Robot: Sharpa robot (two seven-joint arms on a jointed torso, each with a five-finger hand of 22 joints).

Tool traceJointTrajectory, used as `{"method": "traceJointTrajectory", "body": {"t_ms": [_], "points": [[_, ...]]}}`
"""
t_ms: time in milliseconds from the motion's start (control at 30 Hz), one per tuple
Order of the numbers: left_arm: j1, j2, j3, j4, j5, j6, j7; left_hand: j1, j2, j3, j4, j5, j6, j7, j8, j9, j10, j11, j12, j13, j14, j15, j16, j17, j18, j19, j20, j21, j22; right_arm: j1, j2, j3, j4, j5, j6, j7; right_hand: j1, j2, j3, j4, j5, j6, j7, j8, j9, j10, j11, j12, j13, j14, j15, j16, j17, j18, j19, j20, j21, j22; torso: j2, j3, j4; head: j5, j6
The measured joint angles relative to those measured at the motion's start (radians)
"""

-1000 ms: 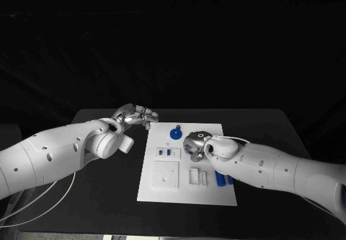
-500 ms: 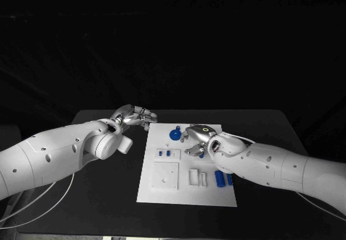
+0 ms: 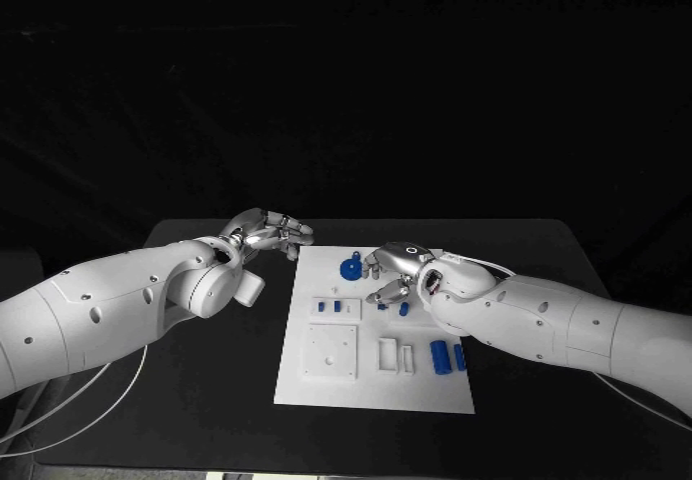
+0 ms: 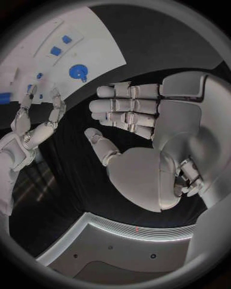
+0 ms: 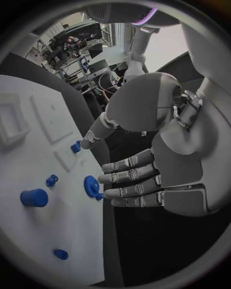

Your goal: Assemble the parts on the task board

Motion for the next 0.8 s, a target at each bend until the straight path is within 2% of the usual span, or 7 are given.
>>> {"method": "traceJointTrajectory", "body": {"t_ms": [100,133,167,267,400,667,800], "points": [[0.000,0.001,0.000,0.000,0.000,0.001,0.000,0.000,0.000,0.000,0.000,0.000,0.000,0.000,0.000,0.000,0.000,0.000,0.000,0.000,0.000,0.000,0.000,0.000,0.000,0.000,0.000,0.000,0.000,0.002,0.006,0.000,-0.008,-0.046,0.025,-0.011,0.000,0.000,-0.010,-0.007,0.000,0.000,0.000,0.000,-0.003,0.014,-0.003,-0.009,-0.003,0.009,-0.009,0.001,-0.007,0.000,0.008,0.000,0.001,0.000,0.000,0.0000,0.0008,0.002,-0.001],[0.000,0.001,0.000,0.000,0.000,0.002,-0.001,0.000,0.000,0.000,0.000,0.000,0.000,0.000,0.000,0.000,0.000,0.000,0.000,0.000,0.000,0.000,0.000,0.000,0.000,0.000,0.000,0.000,0.000,0.003,0.008,0.000,-0.012,-0.056,0.032,-0.015,0.000,0.000,-0.025,-0.005,0.000,0.010,0.003,0.005,-0.003,0.073,-0.036,0.047,0.029,0.084,-0.040,0.076,0.029,0.030,0.093,-0.007,0.044,0.012,0.000,-0.0001,0.0009,0.002,-0.002],[0.000,0.002,0.000,0.000,0.000,0.002,-0.001,0.000,0.000,0.000,0.000,0.000,0.000,0.000,0.000,0.000,0.000,0.000,0.000,0.000,0.000,0.000,0.000,0.000,0.000,0.000,0.000,0.000,0.000,0.004,0.010,0.000,-0.014,-0.065,0.039,-0.019,0.008,0.001,-0.053,-0.014,0.000,0.024,0.002,0.008,-0.010,0.089,-0.070,0.195,0.140,0.140,-0.090,0.207,0.109,0.066,0.192,-0.015,0.086,0.024,0.000,-0.0003,0.0012,0.003,-0.002],[0.000,0.004,0.000,0.000,0.000,0.004,-0.001,0.000,0.000,0.000,0.000,0.000,0.000,0.000,0.000,0.000,0.000,0.000,0.000,0.001,0.000,0.000,0.000,0.000,-0.001,0.000,0.000,0.000,0.000,0.006,0.014,0.000,-0.017,-0.092,0.070,-0.036,0.012,0.004,-0.087,-0.015,0.000,0.050,0.002,0.008,-0.026,0.026,-0.093,0.507,0.390,0.174,-0.148,0.425,0.255,0.109,0.319,-0.030,0.178,0.044,0.000,-0.0010,0.0017,0.005,-0.005],[0.000,0.004,0.000,0.001,0.000,0.006,-0.002,0.000,0.000,0.000,0.000,0.000,0.000,0.000,0.000,0.000,0.000,0.000,0.000,0.001,0.000,0.000,0.000,0.000,-0.001,0.000,0.000,0.000,0.000,0.006,0.020,0.000,-0.023,-0.114,0.112,-0.059,-0.001,0.006,-0.099,-0.008,-0.002,0.068,0.003,0.008,-0.037,-0.040,-0.097,0.646,0.536,0.159,-0.163,0.517,0.334,0.109,0.335,-0.037,0.253,0.044,0.000,-0.0015,0.0028,0.006,-0.007],[0.000,0.004,0.000,0.005,0.000,0.009,-0.003,0.000,0.000,0.000,0.000,0.000,0.000,0.000,0.000,0.001,-0.004,0.004,0.000,0.001,0.000,0.000,0.000,0.001,-0.007,0.000,0.000,0.000,0.000,0.006,0.051,-0.005,-0.046,-0.148,0.161,-0.092,-0.009,0.009,-0.071,0.008,-0.041,0.101,-0.015,0.020,-0.038,-0.036,-0.108,0.735,0.634,0.173,-0.178,0.604,0.403,0.125,0.373,-0.048,0.360,0.044,0.001,-0.0016,0.0004,0.008,-0.009],[0.001,0.004,0.000,0.011,0.000,0.011,-0.005,0.000,0.000,0.000,0.000,0.000,0.000,0.000,0.000,0.001,-0.004,0.004,0.000,0.001,0.000,0.000,0.000,0.001,-0.007,0.000,0.000,0.000,0.000,0.005,0.064,-0.008,-0.068,-0.160,0.177,-0.101,-0.006,0.012,-0.059,0.015,-0.049,0.105,-0.012,0.020,-0.038,-0.031,-0.113,0.748,0.652,0.179,-0.183,0.616,0.417,0.125,0.382,-0.057,0.388,0.044,0.002,-0.0016,0.0008,0.008,-0.009]]}}
